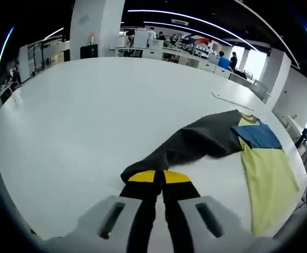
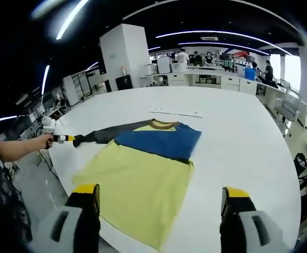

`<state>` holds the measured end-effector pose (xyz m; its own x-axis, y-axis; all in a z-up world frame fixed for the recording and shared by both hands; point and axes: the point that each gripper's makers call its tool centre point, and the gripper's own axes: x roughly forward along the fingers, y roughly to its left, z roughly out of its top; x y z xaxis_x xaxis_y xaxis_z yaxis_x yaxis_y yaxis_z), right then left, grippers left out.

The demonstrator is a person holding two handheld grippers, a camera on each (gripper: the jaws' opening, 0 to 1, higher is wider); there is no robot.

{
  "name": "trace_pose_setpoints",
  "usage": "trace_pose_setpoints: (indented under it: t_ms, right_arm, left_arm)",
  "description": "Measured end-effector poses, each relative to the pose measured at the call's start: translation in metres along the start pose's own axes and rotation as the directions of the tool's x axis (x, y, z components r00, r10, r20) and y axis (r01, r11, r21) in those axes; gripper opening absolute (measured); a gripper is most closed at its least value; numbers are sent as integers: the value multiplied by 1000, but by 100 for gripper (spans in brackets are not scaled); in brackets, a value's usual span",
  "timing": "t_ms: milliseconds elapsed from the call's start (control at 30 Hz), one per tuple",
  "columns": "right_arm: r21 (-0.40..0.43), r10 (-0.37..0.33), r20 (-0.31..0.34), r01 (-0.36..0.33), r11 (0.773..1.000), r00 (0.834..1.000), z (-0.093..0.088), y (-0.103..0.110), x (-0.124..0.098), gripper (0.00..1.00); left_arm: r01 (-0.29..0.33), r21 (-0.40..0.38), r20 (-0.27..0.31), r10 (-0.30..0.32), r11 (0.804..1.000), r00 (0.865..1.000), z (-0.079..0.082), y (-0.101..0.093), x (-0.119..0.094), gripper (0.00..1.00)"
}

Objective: Fold the garment on the visible template until the final outline fits inside the template.

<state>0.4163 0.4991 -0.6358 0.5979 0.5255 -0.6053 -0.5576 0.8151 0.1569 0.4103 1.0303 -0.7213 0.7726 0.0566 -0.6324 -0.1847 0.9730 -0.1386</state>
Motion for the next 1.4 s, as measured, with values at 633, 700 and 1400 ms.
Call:
trace_pose_setpoints:
  t_ms: [633, 700, 1400]
  right_arm:
    - [-18, 25, -3, -25, 1000, 1000, 4, 9, 7, 96]
    - [-20, 29, -7, -29, 999, 1000, 4, 10, 7, 96]
    - [-23, 19, -3, -19, 1000, 1000, 4, 8, 0, 96]
  left_arm:
    - [165, 156, -67, -156, 974, 986, -32, -30, -26, 0]
    - [177, 162, -85, -165, 971, 983, -40, -33, -25, 0]
    - [161, 174, -219, -121, 972, 968, -77, -28, -15, 14]
